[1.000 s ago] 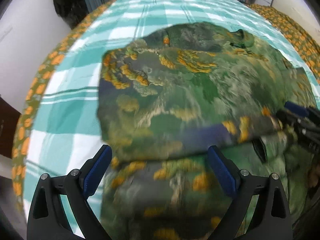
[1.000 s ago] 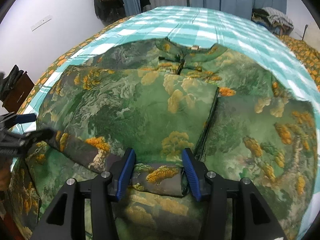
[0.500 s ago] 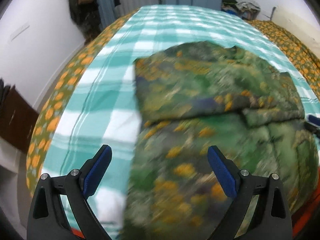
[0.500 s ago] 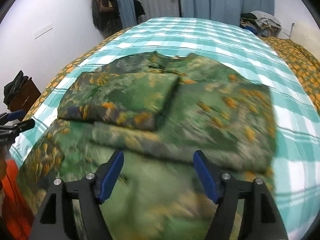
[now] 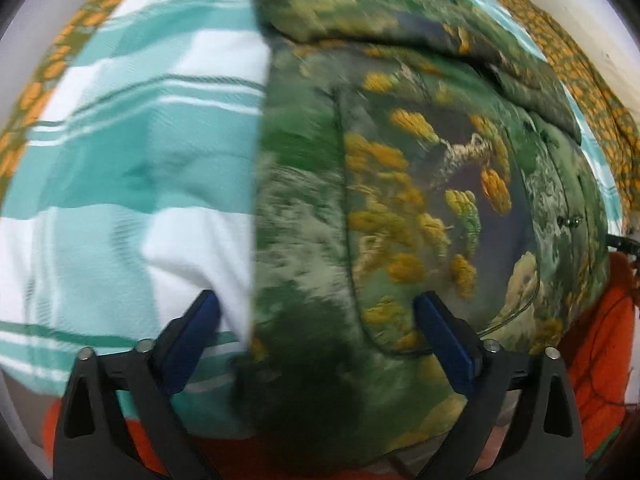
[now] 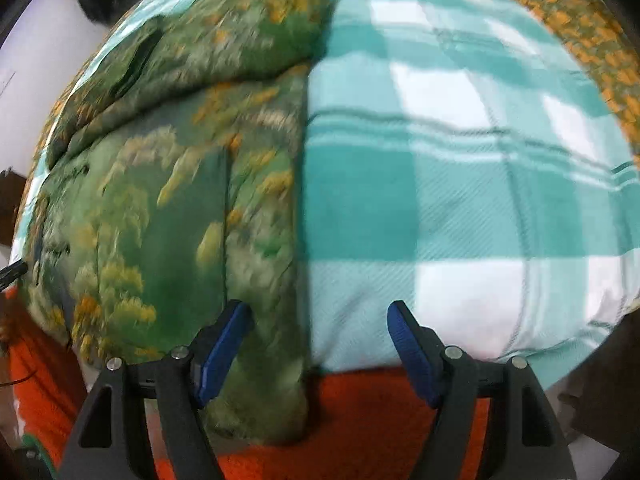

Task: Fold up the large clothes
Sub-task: 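Grasp the jacket hem with both tools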

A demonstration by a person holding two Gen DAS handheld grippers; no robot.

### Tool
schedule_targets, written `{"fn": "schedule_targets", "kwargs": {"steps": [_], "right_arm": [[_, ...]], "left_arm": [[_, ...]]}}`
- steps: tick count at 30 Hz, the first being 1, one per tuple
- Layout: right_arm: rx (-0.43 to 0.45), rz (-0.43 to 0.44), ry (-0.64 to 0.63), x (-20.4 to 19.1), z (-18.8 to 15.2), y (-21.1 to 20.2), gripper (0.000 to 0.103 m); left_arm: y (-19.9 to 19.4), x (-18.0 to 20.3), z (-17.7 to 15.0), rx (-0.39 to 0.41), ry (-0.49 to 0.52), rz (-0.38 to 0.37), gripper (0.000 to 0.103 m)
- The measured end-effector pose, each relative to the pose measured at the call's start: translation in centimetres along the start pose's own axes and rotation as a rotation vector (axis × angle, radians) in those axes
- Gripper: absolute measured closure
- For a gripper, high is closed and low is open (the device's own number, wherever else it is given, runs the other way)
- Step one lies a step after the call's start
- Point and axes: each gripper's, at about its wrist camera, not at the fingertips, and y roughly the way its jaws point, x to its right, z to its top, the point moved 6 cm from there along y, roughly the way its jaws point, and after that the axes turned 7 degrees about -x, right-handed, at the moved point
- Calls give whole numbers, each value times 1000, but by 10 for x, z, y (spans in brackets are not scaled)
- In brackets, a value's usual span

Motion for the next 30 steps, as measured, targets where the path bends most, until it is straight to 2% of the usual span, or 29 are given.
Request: {"fn": "schedule_targets", "kwargs": {"steps": [4, 6, 9, 11, 14, 15, 16, 17, 18, 19, 20, 22, 24, 30], "right_arm": [[-37, 39, -38, -12, 6, 12, 29], [-70, 104, -27, -14, 7, 16, 27], [-62, 195, -49, -21, 1, 8, 27], [-66, 192, -75, -26, -3, 13, 27], [-131, 176, -81, -33, -8, 31, 27], [-134, 167, -96, -37, -7, 32, 28], [-134, 152, -122, -42, -6, 31, 34], [-127, 143, -139, -45, -8, 27, 55], [-113, 130, -150, -48, -9, 21, 67], [-98, 130, -151, -51, -8, 15, 73], [-84, 140, -151, -52, -12, 6, 79], [-50, 151, -153, -55, -11, -8, 80], [-23, 160, -153, -57, -12, -22, 81], [40, 233, -139, -53, -21, -61, 82]], "left_arm": [[5, 9, -2, -25, 8, -20, 4], [2, 15, -8, -36, 23, -35, 4], [4, 21, -19, -51, 37, -66, 4], [10, 26, -25, -68, 53, -53, 4], [14, 35, -29, -94, 90, 0, 7], [13, 39, -31, -104, 101, 22, 14], [12, 42, -33, -110, 107, 44, 24], [10, 44, -36, -117, 113, 72, 30], [7, 45, -38, -120, 114, 88, 42], [3, 46, -40, -122, 110, 97, 53], [0, 45, -41, -122, 105, 101, 58], [-8, 44, -44, -116, 94, 115, 78], [-21, 45, -35, -105, 75, 106, 84], [-52, 22, -48, -62, 9, 22, 93]]}}
